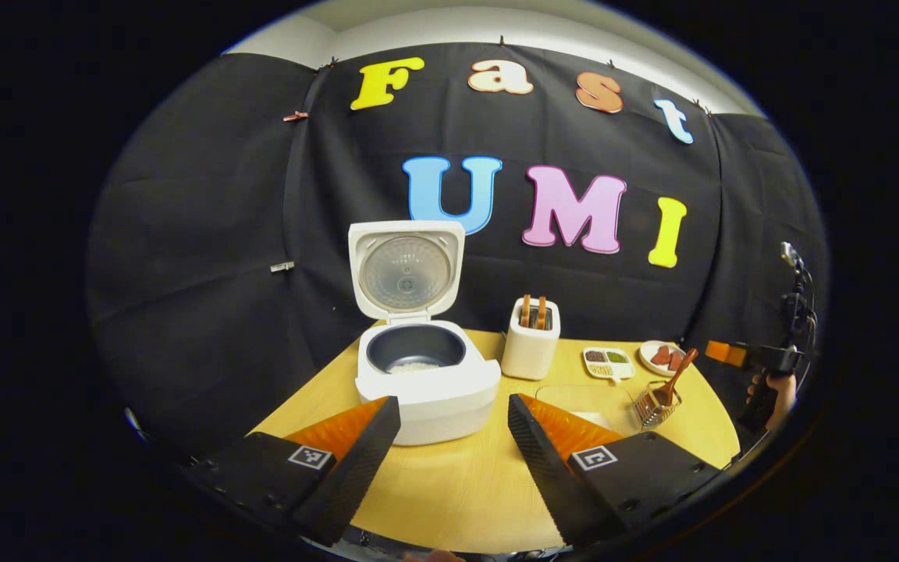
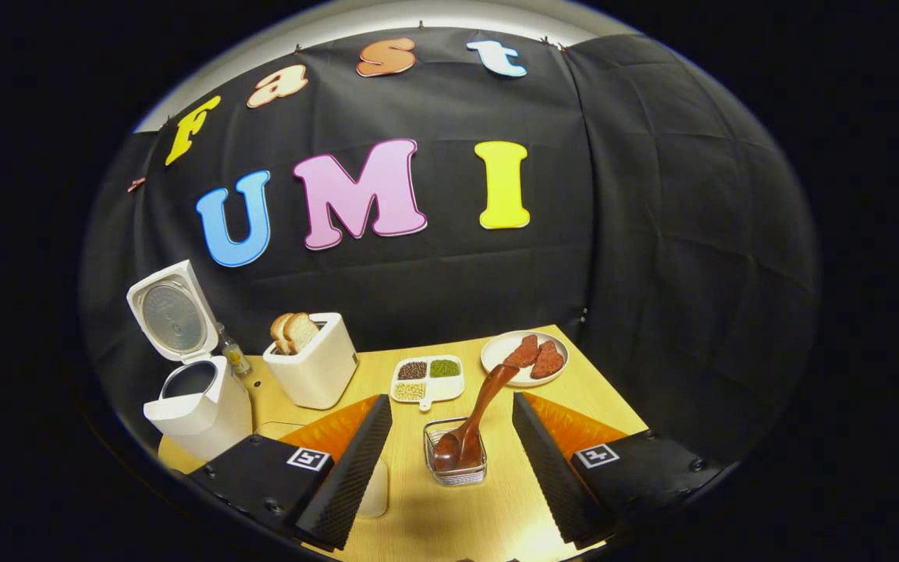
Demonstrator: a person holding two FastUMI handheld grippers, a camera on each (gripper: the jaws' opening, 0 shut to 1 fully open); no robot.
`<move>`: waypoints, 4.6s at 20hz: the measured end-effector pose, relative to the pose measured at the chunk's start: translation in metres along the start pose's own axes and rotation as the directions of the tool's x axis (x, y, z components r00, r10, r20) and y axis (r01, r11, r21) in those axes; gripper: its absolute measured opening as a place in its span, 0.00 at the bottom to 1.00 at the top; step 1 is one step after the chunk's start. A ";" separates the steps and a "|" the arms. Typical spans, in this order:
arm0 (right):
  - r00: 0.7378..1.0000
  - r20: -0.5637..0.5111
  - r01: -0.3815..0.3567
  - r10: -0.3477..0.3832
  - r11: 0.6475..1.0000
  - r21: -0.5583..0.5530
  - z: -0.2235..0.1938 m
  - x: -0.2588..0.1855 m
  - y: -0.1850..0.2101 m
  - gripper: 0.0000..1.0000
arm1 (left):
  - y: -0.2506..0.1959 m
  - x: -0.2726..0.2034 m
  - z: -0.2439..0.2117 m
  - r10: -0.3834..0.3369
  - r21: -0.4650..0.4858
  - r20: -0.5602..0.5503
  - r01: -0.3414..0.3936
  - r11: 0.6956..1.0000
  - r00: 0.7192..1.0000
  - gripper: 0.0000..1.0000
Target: Close the left gripper, press the button to open the rice cooker; take a wooden spoon from the chopstick holder with the right hand, scoop a spoonful of rice and pour it into the rice cooker, then put the wooden spoon back into the chopstick holder.
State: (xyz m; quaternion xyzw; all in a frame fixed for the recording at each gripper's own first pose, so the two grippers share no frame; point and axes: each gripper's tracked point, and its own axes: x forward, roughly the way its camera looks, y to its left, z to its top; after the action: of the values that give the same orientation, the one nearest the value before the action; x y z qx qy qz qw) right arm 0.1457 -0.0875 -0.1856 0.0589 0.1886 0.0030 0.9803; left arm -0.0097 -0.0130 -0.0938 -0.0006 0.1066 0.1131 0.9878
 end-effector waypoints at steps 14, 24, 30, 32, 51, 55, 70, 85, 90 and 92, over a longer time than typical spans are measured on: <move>0.976 -0.206 -0.038 0.067 0.989 0.141 -0.082 0.146 -0.017 0.98 | -0.045 0.006 -0.063 0.024 -0.072 -0.155 -0.035 0.997 0.988 0.96; 0.970 -0.234 -0.021 0.061 0.985 0.171 -0.090 0.177 -0.021 0.25 | -0.055 0.006 -0.099 0.020 -0.167 -0.215 -0.057 0.984 0.976 0.96; 0.982 -0.180 -0.036 0.061 0.990 0.139 -0.055 0.151 -0.004 0.17 | -0.051 0.003 -0.088 0.014 -0.172 -0.179 -0.045 0.984 0.984 0.96; 0.988 -0.140 -0.045 0.063 0.991 0.123 -0.030 0.141 0.003 0.16 | -0.046 0.002 -0.083 0.006 -0.164 -0.163 -0.033 0.986 0.987 0.96; 0.988 -0.032 -0.154 0.153 0.987 -0.033 -0.002 0.035 0.168 0.16 | 0.042 0.026 -0.092 -0.195 -0.192 -0.117 0.170 0.967 0.974 0.96; 0.990 -0.079 -0.129 0.120 0.984 -0.123 -0.054 0.048 0.181 0.16 | 0.057 0.036 -0.100 -0.198 -0.146 -0.124 0.179 0.973 0.972 0.96; 0.982 -0.166 -0.119 0.085 0.971 -0.207 -0.153 0.050 0.225 0.17 | 0.066 0.040 -0.151 -0.260 -0.177 -0.211 0.225 0.958 0.942 0.96; 0.936 -0.331 -0.027 0.117 0.964 0.263 -0.155 0.054 0.232 0.17 | 0.074 0.045 -0.150 -0.229 -0.255 -0.220 0.170 0.952 0.948 0.96; 0.919 -0.362 0.025 0.158 0.892 0.452 -0.151 0.049 0.224 0.17 | 0.071 0.048 -0.140 -0.225 -0.249 -0.213 0.169 0.953 0.951 0.96; 0.924 -0.348 0.051 0.158 0.852 0.521 -0.143 0.046 0.214 0.17 | 0.070 0.049 -0.136 -0.238 -0.270 -0.218 0.176 0.947 0.946 0.96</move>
State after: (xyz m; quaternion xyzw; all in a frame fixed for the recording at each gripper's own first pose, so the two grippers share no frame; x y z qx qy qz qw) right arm 0.1392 0.1428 -0.3098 0.3256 0.3658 -0.0092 0.8719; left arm -0.0073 0.0630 -0.2351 -0.1490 0.2133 0.0193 0.9654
